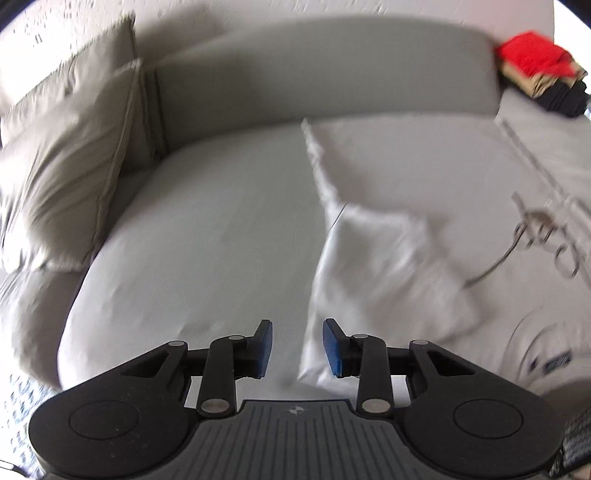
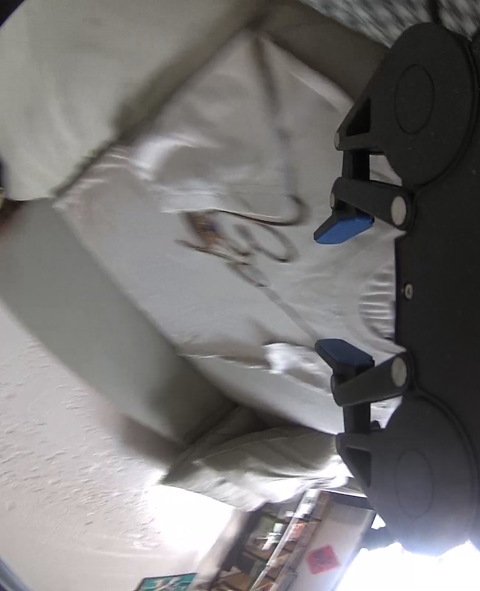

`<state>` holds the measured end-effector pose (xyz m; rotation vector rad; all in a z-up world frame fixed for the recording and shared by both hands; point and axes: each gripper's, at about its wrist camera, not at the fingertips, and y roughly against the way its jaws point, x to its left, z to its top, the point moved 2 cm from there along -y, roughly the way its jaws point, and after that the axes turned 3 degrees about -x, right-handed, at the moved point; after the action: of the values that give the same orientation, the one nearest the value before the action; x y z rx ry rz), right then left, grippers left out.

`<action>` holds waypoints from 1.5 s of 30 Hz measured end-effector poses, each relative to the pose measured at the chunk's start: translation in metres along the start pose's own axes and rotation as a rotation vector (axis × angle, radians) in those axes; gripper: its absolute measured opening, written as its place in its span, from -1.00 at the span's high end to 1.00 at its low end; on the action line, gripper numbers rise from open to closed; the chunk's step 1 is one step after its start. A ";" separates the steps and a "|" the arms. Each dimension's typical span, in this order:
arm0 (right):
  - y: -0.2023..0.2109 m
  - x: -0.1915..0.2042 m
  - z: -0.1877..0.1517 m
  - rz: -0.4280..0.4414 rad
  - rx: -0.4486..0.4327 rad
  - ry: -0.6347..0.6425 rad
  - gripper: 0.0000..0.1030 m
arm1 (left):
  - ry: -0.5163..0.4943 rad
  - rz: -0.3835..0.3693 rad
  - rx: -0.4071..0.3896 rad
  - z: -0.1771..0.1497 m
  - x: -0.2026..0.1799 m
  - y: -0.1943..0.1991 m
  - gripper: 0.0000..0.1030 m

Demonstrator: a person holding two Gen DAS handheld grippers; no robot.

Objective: Fold clothes

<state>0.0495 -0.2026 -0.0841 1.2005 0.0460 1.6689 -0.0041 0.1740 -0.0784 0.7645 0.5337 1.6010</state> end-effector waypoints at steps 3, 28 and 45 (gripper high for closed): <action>0.004 -0.007 0.022 -0.127 -0.111 0.057 0.76 | 0.026 -0.005 -0.038 0.016 -0.017 -0.019 0.35; -0.033 -0.017 0.046 -0.409 -0.002 0.213 0.60 | -0.012 0.019 0.073 0.027 -0.036 -0.091 0.30; -0.001 -0.021 0.012 -0.486 0.096 0.296 0.37 | -0.105 0.009 0.093 -0.019 -0.039 -0.031 0.30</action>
<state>0.0575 -0.2237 -0.0931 0.9084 0.5629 1.4047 0.0056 0.1428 -0.1202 0.9173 0.5320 1.5432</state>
